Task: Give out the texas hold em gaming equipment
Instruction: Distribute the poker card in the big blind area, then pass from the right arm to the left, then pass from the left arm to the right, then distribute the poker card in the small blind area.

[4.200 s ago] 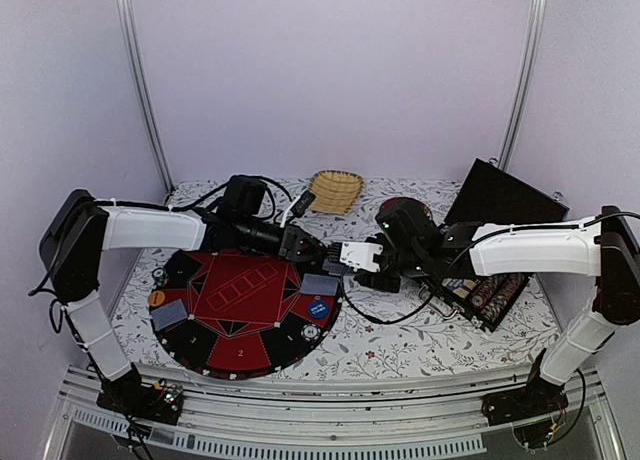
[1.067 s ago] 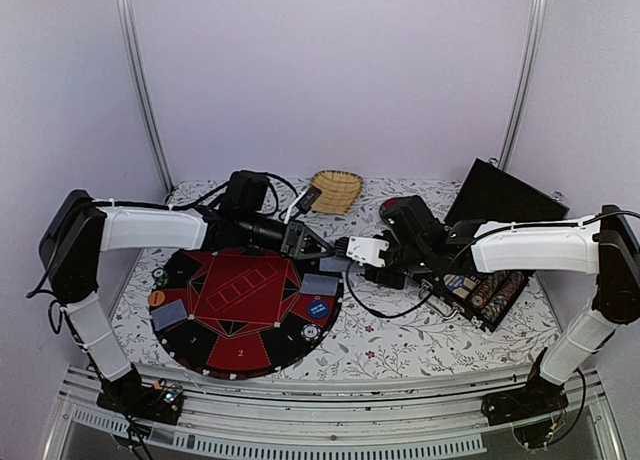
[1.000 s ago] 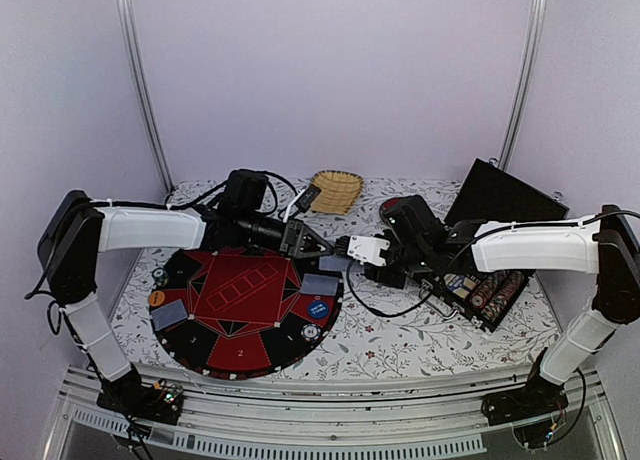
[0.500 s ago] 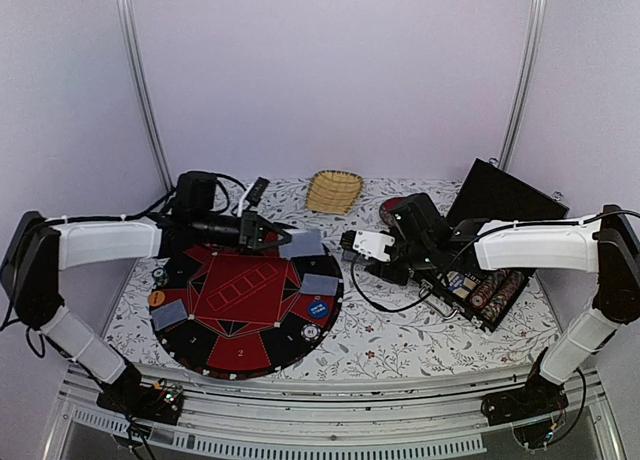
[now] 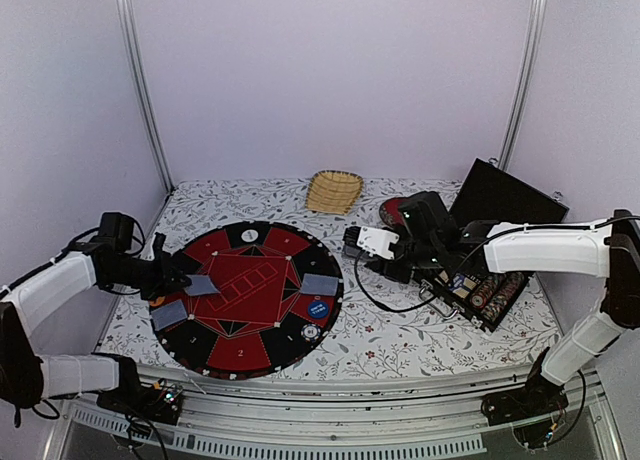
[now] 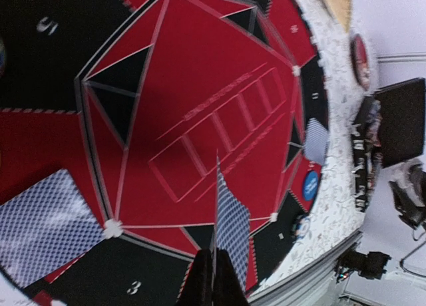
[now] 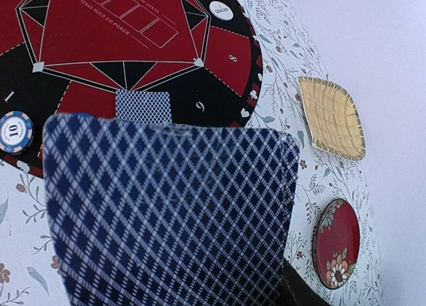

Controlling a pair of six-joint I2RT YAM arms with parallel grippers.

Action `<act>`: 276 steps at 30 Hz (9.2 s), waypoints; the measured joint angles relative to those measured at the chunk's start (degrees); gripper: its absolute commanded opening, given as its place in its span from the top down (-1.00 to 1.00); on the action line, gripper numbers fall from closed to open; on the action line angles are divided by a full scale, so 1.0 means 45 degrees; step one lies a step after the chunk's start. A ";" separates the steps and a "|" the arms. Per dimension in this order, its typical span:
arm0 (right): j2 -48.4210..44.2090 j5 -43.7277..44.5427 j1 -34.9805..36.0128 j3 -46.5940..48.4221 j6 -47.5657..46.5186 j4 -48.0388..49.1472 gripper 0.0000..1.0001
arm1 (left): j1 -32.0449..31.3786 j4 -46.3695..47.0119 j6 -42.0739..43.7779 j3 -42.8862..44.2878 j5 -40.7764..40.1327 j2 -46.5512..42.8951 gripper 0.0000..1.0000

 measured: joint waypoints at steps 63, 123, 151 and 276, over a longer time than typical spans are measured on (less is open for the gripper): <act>-0.0957 -0.0753 -0.0019 -0.0942 -0.0345 0.1141 0.07 | 0.0675 -0.5629 0.0539 0.3405 -0.5357 0.0301 0.37; 0.0568 0.0321 0.0559 0.0340 -0.1389 0.1681 -0.98 | -0.8932 0.7820 -0.0068 0.8592 0.4313 1.0734 1.00; 0.0568 -0.0209 0.0413 0.0476 -0.1234 0.0777 -0.03 | -0.8990 0.6897 0.1156 0.8714 0.3094 1.0491 0.45; -0.0529 -0.0015 -0.1520 -0.0316 -0.0947 0.1049 0.04 | -0.6649 0.9010 0.1035 0.7844 0.3288 1.3692 1.00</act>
